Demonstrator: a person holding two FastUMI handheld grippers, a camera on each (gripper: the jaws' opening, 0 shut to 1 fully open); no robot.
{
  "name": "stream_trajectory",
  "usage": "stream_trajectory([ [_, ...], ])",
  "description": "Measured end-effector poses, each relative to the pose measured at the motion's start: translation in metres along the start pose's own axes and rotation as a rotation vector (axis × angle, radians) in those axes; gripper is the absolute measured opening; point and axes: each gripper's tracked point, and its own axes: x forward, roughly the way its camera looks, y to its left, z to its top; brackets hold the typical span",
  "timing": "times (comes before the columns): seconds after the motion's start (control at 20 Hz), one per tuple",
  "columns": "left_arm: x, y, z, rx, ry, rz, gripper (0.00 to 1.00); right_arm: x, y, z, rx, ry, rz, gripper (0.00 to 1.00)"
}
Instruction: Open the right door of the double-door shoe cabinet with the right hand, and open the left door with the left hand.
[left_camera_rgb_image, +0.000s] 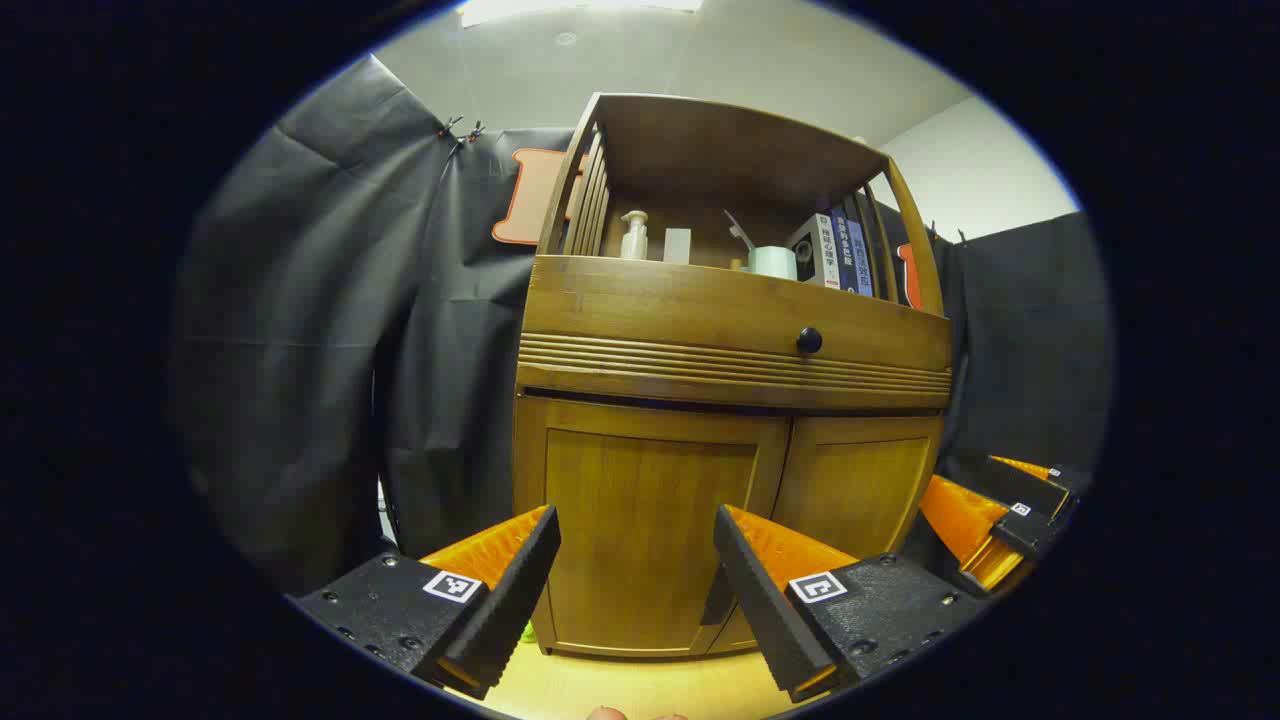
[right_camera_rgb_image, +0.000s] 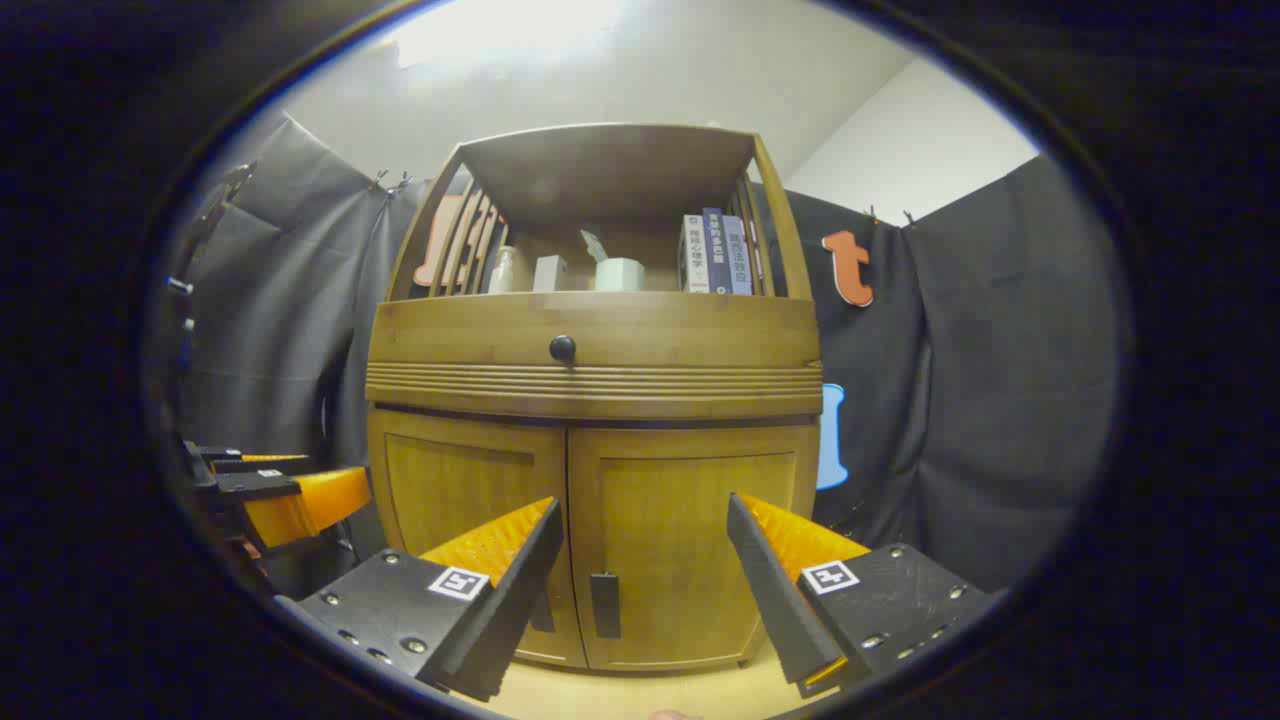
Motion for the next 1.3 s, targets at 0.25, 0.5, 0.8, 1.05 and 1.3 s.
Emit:
stream_trajectory([
  [0.25,0.007,0.012,0.003,0.014,-0.002,0.023,0.92,0.014,0.008,-0.014,-0.008,0.021,0.008,0.98],
  [0.5,0.008,0.026,0.024,0.063,-0.064,0.053,0.92,0.026,0.008,-0.033,0.004,0.043,-0.008,0.95],
  [0.8,0.004,0.039,0.037,0.139,-0.121,0.075,0.92,0.042,0.025,-0.071,0.006,0.109,0.009,0.95],
  [1.05,0.001,0.050,0.035,0.175,-0.115,0.090,0.93,0.060,0.036,-0.124,-0.033,0.221,0.002,0.98],
  [1.3,-0.007,0.071,0.032,0.165,-0.106,0.137,0.94,0.091,0.023,-0.169,-0.076,0.357,-0.039,0.73],
])
